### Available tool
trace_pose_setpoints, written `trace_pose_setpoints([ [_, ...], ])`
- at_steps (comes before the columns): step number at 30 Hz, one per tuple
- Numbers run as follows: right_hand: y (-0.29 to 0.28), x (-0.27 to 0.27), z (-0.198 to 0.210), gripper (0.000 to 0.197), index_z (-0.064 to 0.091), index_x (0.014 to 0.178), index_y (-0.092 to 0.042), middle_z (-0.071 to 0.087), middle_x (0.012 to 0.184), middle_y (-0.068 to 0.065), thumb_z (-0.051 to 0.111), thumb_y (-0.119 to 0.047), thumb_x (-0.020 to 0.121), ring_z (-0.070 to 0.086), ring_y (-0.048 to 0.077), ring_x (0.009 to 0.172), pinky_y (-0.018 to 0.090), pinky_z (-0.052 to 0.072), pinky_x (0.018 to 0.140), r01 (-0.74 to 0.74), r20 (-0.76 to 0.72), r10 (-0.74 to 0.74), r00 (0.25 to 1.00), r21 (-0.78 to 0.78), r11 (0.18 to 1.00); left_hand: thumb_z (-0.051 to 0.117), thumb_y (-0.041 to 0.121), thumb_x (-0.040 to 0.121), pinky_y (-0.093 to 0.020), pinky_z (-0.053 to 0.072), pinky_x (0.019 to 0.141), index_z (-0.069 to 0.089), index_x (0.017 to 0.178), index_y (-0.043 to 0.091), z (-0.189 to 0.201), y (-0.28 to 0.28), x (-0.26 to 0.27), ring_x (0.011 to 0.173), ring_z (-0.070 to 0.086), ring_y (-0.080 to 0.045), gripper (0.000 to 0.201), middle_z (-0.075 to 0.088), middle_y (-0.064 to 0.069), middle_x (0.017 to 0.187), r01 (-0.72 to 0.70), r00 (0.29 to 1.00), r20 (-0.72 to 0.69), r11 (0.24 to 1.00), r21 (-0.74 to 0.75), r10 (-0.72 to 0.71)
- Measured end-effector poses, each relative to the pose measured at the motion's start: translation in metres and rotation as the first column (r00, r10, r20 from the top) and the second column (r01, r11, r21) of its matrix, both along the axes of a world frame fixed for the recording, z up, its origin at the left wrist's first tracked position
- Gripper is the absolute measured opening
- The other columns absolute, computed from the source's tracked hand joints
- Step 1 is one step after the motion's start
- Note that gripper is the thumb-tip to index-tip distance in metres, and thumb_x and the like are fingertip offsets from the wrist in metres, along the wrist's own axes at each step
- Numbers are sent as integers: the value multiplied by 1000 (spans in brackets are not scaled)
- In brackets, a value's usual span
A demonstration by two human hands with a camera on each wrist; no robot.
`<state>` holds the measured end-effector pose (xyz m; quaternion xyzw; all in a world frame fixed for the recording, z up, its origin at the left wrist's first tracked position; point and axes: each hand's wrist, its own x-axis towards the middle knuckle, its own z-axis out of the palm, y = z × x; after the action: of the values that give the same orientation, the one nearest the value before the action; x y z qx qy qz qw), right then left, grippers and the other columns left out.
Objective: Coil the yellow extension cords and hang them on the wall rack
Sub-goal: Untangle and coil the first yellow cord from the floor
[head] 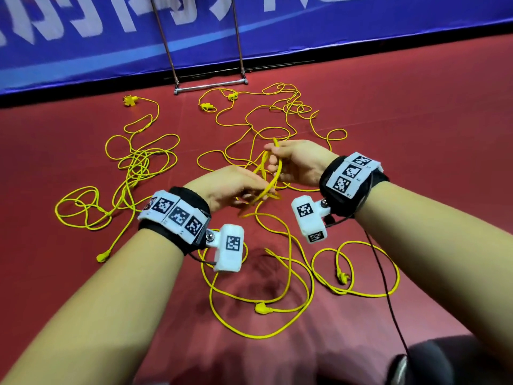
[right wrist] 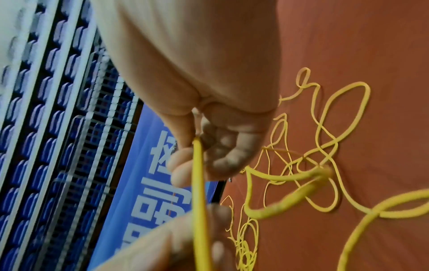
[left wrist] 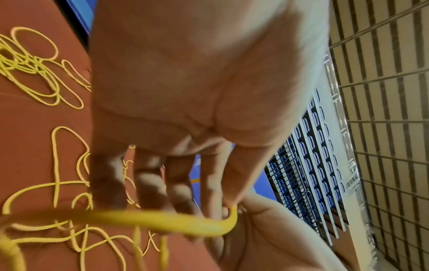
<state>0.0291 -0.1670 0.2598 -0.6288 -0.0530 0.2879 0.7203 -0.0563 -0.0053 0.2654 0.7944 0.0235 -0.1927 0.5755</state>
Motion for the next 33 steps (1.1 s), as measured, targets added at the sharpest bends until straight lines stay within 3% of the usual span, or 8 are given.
trace_pose_setpoints([
  [6, 8, -16, -8, 25, 61, 121, -7, 61, 77, 11, 51, -2, 98, 64, 18, 61, 26, 54, 57, -317, 212, 347, 914, -163, 934, 40, 43, 102, -36, 50, 78, 62, 100, 13, -6, 19, 13, 78, 64, -18, 37, 68, -4, 87, -453, 890, -211, 834, -314, 404],
  [9, 15, -27, -11, 23, 66, 113, -4, 62, 77, 12, 53, 4, 96, 62, 20, 64, 26, 53, 58, -457, 273, 564, 779, -369, 809, 42, 48, 100, -32, 50, 69, 59, 92, 10, -7, 26, 14, 66, 62, -18, 43, 69, -3, 75, -536, 842, -333, 732, -420, 425],
  [12, 17, -32, -11, 18, 69, 92, -12, 68, 78, 11, 59, 3, 93, 64, 15, 63, 22, 50, 54, -482, 271, 651, 709, -488, 728, 46, 36, 102, -29, 51, 59, 57, 86, 10, -10, 24, 12, 58, 60, -16, 33, 62, 1, 70, -591, 806, -355, 677, -439, 474],
  [14, 17, -32, -11, 14, 70, 100, -9, 71, 86, 12, 63, 1, 91, 64, 14, 66, 24, 49, 59, -476, 262, 676, 689, -539, 695, 42, 26, 105, -31, 49, 61, 56, 86, 10, -12, 22, 12, 54, 49, -14, 28, 49, 3, 62, -598, 802, -323, 667, -444, 503],
  [18, 11, -23, -19, 23, 65, 111, -2, 71, 95, 20, 55, 5, 92, 67, 27, 81, 40, 55, 77, -386, 167, 513, 842, -476, 790, 38, 17, 104, -22, 43, 47, 58, 85, 10, -10, 23, 13, 39, 35, -8, 29, 38, 4, 58, -560, 826, -180, 740, -373, 534],
  [22, 1, -13, -22, 22, 58, 109, -3, 68, 82, 14, 45, 4, 93, 67, 27, 69, 32, 56, 61, -198, 116, 272, 955, -433, 879, 38, 13, 102, -19, 26, 43, 60, 89, 12, -8, 22, 13, 35, 28, -3, 25, 39, 4, 64, -478, 871, -40, 824, -304, 490],
  [28, -1, -12, -29, 18, 55, 112, -18, 55, 75, 4, 60, -15, 95, 61, 20, 56, 20, 44, 46, -151, 43, 188, 981, -436, 887, 45, 13, 103, -18, 15, 43, 65, 103, 8, 1, 10, 10, 38, 25, -3, 21, 45, 5, 64, -321, 931, 98, 916, -240, 352],
  [33, 4, -10, -26, 21, 58, 110, -18, 63, 88, 10, 38, -16, 102, 67, 22, 63, 21, 49, 50, -217, -115, 202, 973, -149, 965, 47, 13, 102, -19, 16, 45, 68, 106, 8, 4, 3, 4, 43, 25, -6, 22, 51, 6, 64, -170, 970, 153, 975, -141, 191],
])
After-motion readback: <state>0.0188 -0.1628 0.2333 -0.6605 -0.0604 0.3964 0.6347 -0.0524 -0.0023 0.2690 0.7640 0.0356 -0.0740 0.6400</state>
